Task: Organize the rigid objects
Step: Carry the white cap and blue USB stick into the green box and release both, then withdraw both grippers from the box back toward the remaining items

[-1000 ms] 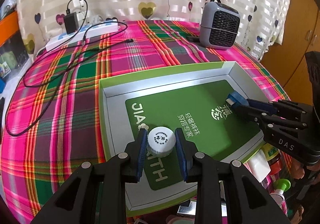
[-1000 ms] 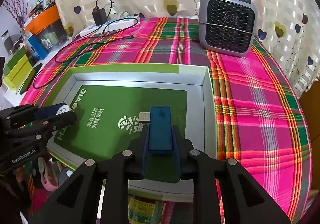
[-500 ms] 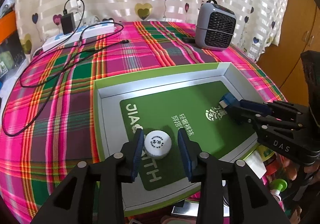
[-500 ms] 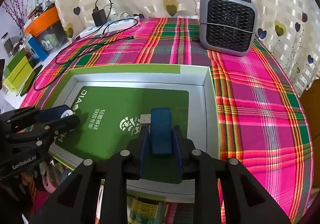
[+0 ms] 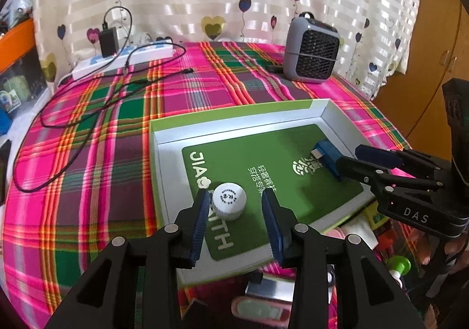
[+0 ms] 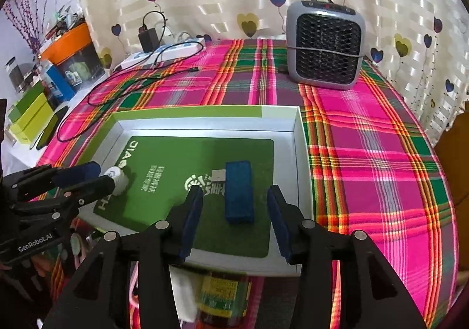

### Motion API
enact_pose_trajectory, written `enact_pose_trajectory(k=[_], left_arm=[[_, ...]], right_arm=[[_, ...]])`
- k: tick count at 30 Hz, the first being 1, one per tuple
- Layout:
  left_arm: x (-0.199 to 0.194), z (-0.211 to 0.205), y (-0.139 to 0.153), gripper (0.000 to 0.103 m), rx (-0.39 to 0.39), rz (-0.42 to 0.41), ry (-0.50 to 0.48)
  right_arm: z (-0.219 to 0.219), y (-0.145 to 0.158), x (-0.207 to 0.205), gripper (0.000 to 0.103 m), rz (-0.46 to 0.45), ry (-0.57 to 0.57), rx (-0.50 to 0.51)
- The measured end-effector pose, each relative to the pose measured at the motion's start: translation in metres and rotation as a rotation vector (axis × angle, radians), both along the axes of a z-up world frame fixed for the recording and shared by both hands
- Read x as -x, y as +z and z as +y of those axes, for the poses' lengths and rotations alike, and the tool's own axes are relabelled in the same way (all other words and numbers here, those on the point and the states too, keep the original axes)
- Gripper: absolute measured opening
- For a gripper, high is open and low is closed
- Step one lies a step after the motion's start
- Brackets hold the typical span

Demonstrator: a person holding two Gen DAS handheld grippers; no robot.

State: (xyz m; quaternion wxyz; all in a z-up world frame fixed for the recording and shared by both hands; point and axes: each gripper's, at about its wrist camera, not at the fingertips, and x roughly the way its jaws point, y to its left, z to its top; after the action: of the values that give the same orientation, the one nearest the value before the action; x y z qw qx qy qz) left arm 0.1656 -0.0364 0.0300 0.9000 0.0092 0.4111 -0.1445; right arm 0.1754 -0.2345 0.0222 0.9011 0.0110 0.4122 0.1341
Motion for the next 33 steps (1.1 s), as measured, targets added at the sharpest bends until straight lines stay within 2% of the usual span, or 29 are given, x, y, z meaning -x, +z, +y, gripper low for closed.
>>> enact_pose_trajectory(k=[11,17,22,25,29,33], left_arm=[[0.043,0.02,0.02,0.036,0.024,-0.07,0.061],[0.068,0.031,0.021,0.036,0.047,-0.098,0.106],[0.089,0.038,0.015,0.036,0.034,-0.099,0.14],[0.1,0.035,0.011,0.036,-0.025,-0.112,0.162],[0.11,0.028,0.004,0.036,-0.026,-0.092,0.147],[0.116,0.025,-0.001,0.036,-0.042,-0.097,0.151]], right_arm=[[-0.002,0.014,0.034,0.047,-0.053,-0.006,-0.032],[-0.008,0.017,0.054,0.047,-0.078,-0.016,-0.059],[-0.012,0.015,0.077,0.047,-0.097,-0.022,-0.043],[-0.014,0.012,0.089,0.047,-0.098,-0.023,-0.041],[-0.019,0.008,0.103,0.047,-0.097,-0.041,-0.063],[-0.017,0.007,0.114,0.047,-0.109,-0.041,-0.03]])
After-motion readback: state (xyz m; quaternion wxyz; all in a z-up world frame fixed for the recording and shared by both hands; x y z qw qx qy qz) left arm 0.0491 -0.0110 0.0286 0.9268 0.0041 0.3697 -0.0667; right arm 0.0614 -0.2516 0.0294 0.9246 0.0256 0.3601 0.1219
